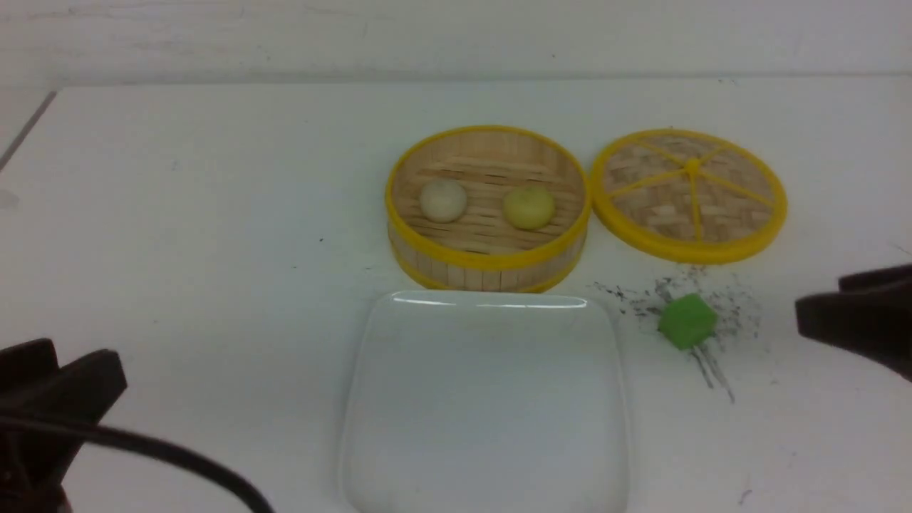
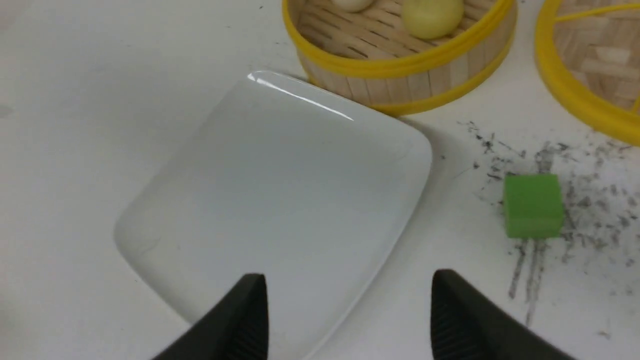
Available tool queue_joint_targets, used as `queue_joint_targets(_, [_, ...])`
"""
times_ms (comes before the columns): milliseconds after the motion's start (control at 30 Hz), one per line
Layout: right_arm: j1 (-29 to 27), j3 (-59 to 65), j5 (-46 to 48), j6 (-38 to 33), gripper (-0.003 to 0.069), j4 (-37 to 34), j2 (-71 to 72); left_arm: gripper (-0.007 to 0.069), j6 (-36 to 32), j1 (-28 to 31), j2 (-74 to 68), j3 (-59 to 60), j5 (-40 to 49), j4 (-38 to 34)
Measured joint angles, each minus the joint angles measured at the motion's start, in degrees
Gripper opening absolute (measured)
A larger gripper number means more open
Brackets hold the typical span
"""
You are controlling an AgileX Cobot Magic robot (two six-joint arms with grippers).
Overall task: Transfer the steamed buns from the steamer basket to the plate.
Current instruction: Use the right arm to grab the steamed stuffed bun that is closest to it
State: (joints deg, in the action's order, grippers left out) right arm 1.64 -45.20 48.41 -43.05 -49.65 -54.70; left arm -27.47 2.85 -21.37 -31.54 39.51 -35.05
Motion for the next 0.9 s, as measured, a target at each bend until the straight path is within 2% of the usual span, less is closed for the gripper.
queue_joint_targets(133, [0.00,-7.51,3.04,-0.40,0.0436,-1.39,-6.88,0.0370,0.00,0.00,-3.28,0.00,-0.99,0.00])
queue_joint_targets(200, [0.00,-15.41,5.39,-0.40,0.0432,-1.50,-13.13,0.0370,-0.57,0.00,-5.88,0.00,-1.53,0.00])
queue_joint_targets(400, [0.00,-32.72,11.81,-0.40,0.0402,-1.71,-28.25,0.0370,-5.07,0.00,-9.77,0.00,-4.25,-1.41])
queue_joint_targets(567, [0.24,-39.27,13.70,-0.87,0.0401,0.00,-37.23,0.0370,-5.91,0.00,-10.16,0.00,-5.05,-2.51])
queue_joint_targets(733, [4.65,-41.71,7.86,-6.26,0.0442,5.35,-45.00,0.0370,-6.87,0.00,-10.16,0.00,-5.42,-2.89])
queue_joint_targets(900, [9.33,-42.41,-1.53,-7.72,0.0474,5.64,-49.36,0.0370,-7.59,0.00,-10.16,0.00,-5.66,-3.28])
